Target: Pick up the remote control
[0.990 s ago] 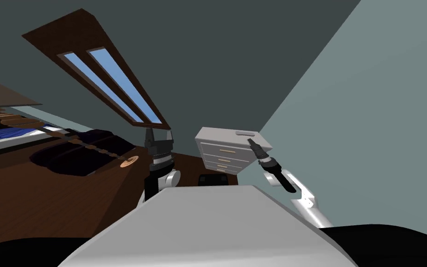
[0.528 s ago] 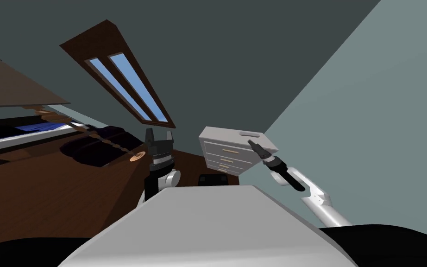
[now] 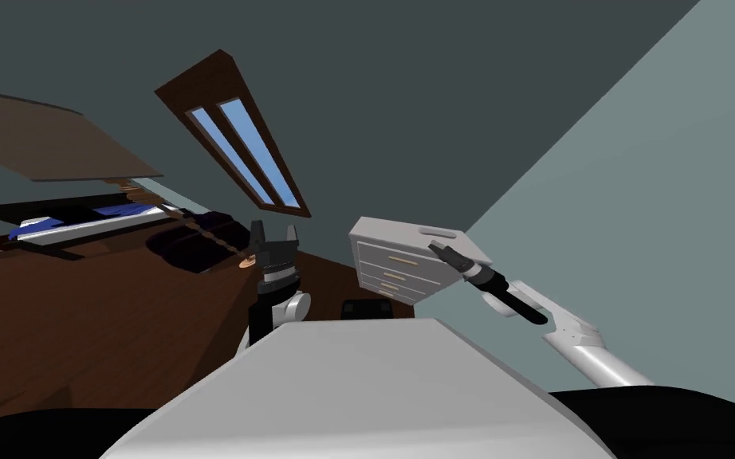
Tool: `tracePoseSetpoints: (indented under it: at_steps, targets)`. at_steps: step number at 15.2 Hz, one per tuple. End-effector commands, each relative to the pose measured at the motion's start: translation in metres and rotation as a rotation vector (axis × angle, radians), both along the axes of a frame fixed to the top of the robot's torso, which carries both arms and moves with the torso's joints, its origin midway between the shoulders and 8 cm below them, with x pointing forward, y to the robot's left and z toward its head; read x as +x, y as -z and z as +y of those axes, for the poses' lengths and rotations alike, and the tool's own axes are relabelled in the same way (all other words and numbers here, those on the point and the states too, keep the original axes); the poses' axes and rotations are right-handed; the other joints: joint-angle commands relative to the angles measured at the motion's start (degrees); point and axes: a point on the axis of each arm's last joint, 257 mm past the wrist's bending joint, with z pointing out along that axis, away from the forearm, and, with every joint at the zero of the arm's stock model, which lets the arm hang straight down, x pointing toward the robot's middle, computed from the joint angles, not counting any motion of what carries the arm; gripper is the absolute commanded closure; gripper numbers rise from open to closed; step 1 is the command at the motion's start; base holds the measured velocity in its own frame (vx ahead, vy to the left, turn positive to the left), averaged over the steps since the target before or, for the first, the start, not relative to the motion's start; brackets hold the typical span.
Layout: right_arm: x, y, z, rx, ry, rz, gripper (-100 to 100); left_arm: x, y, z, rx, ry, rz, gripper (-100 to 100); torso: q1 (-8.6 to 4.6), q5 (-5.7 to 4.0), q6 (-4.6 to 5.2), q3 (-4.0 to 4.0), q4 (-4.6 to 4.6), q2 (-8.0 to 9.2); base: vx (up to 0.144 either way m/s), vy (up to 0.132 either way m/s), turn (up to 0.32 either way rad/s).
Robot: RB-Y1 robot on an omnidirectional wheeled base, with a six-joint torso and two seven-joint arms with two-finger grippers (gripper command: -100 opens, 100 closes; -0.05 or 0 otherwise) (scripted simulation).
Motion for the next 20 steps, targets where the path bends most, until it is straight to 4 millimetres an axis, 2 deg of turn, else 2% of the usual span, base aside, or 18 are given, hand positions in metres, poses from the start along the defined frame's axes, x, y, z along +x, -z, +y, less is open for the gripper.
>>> tracePoseSetpoints:
  at_steps: [1,3,4,6,7,10,11,13,14,16,17,19,20]
  targets:
    - [0.000,0.007,-0.012,-0.070,-0.011,0.018,-100,0.000,0.000,0.000,0.000,0.000,0.000,0,0.00,0.00,0.00,0.00,0.00,0.00,-0.020,0.023,0.181]
    - [0.001,0.004,-0.012,-0.108,-0.030,0.025,-100,0.000,0.000,0.000,0.000,0.000,0.000,0,0.01,0.00,-0.02,0.00,0.00,0.00,-0.018,0.017,0.109]
    - [0.000,0.011,-0.023,-0.153,-0.031,0.040,-100,0.000,0.000,0.000,0.000,0.000,0.000,0,-0.01,0.00,0.01,0.00,0.00,-0.01,-0.022,0.018,0.141]
    - [0.002,0.008,-0.023,-0.190,-0.050,0.046,-100,0.000,0.000,0.000,0.000,0.000,0.000,0,-0.01,0.00,-0.02,0.00,0.00,0.01,-0.021,0.014,0.115]
    - [0.000,0.014,-0.035,-0.232,-0.049,0.062,-100,0.000,0.000,0.000,0.000,0.000,0.000,0,-0.02,0.00,0.00,0.00,0.00,0.00,-0.019,0.015,0.174]
    - [0.002,0.011,-0.034,-0.272,-0.070,0.069,-100,0.000,0.000,0.000,0.000,0.000,0.000,0,-0.03,0.00,0.01,-0.01,0.00,-0.01,-0.014,0.008,0.074]
    - [0.001,0.016,-0.047,-0.326,-0.075,0.088,-100,0.000,0.000,0.000,0.000,0.000,0.000,0,-0.05,-0.01,0.02,-0.01,0.00,-0.02,-0.014,0.011,0.151]
    - [0.003,0.013,-0.047,-0.352,-0.089,0.092,-100,0.000,0.000,0.000,0.000,0.000,0.000,0,-0.04,-0.01,-0.03,-0.02,-0.01,-0.02,-0.018,0.008,0.121]
    - [0.001,0.018,-0.060,-0.401,-0.093,0.113,-100,0.000,0.000,0.000,0.000,0.000,0.000,0,-0.05,-0.01,0.01,-0.01,0.00,-0.02,-0.020,0.007,0.151]
    - [0.003,0.015,-0.059,-0.432,-0.108,0.117,-100,0.000,0.000,0.000,0.000,0.000,0.000,0,-0.05,-0.01,-0.02,0.00,0.00,0.00,-0.021,0.002,0.113]
    - [0.000,0.020,-0.072,-0.478,-0.112,0.140,-100,0.000,0.000,0.000,0.000,0.000,0.000,0,-0.06,-0.01,0.00,0.00,0.00,0.00,-0.019,0.002,0.130]
    - [0.002,0.016,-0.072,-0.510,-0.127,0.144,-100,0.000,0.000,0.000,0.000,0.000,0.000,0,-0.08,-0.02,-0.02,0.00,0.00,0.00,-0.018,-0.002,0.114]
    - [0.000,0.021,-0.086,-0.554,-0.130,0.168,-100,0.000,0.000,0.000,0.000,0.000,0.000,0,-0.08,-0.02,0.00,-0.01,0.00,-0.01,-0.019,-0.003,0.193]
